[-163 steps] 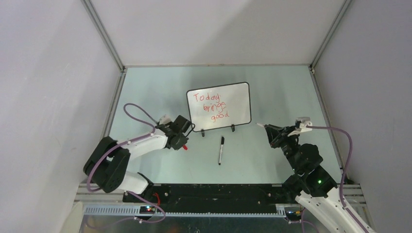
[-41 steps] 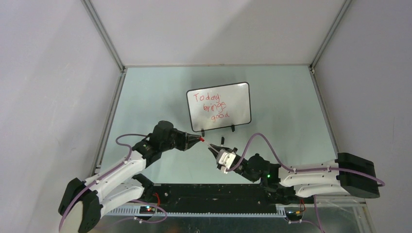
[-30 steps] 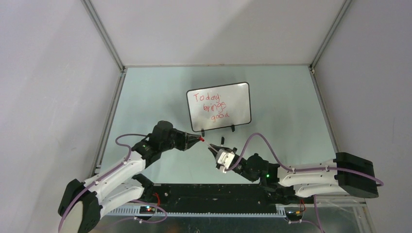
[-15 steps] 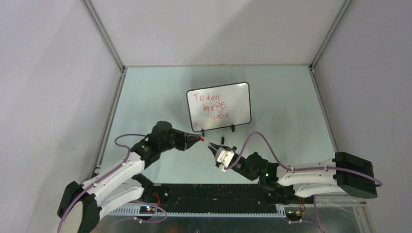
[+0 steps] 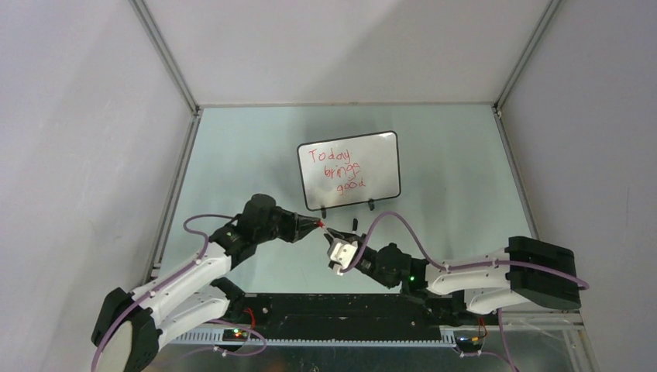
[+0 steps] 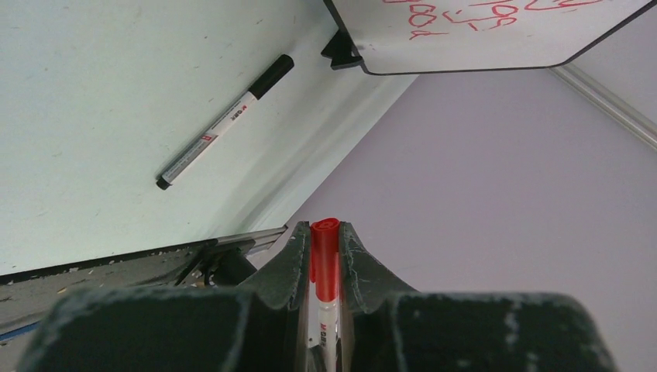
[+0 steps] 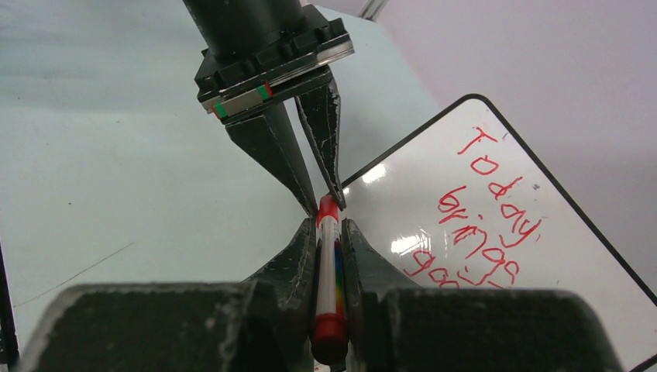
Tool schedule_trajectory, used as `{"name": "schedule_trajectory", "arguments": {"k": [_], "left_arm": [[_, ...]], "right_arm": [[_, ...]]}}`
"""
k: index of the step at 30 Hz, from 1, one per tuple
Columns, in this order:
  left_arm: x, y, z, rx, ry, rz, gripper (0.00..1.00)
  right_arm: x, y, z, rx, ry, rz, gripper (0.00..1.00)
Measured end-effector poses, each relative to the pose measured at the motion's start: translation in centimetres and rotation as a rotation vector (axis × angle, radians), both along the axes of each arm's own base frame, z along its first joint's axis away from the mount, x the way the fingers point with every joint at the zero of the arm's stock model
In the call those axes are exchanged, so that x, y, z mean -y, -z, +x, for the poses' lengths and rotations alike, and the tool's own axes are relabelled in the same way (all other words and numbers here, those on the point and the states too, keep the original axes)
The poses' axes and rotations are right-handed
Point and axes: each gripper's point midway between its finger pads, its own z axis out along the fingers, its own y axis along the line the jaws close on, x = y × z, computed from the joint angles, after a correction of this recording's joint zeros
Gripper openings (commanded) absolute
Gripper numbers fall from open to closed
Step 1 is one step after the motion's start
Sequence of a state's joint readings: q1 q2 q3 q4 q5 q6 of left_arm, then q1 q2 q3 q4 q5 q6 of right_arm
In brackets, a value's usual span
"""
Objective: Write a sentence on the whiteboard
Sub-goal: Insert the whiteboard marker without the cap into the pen cap.
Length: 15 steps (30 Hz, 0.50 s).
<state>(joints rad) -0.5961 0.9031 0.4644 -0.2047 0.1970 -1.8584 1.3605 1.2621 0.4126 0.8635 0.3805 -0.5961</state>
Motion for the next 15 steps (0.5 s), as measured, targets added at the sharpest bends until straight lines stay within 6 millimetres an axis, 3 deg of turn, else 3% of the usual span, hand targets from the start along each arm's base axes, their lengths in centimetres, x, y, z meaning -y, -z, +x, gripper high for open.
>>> {"name": "schedule_trajectory", "arguments": {"k": [15], "left_arm": [[0.1, 0.5, -0.2, 0.027, -0.066, 0.069, 0.0]], "right_arm": [[-1.0, 1.3, 0.7, 0.039, 0.032, -0.027, 0.0]]}}
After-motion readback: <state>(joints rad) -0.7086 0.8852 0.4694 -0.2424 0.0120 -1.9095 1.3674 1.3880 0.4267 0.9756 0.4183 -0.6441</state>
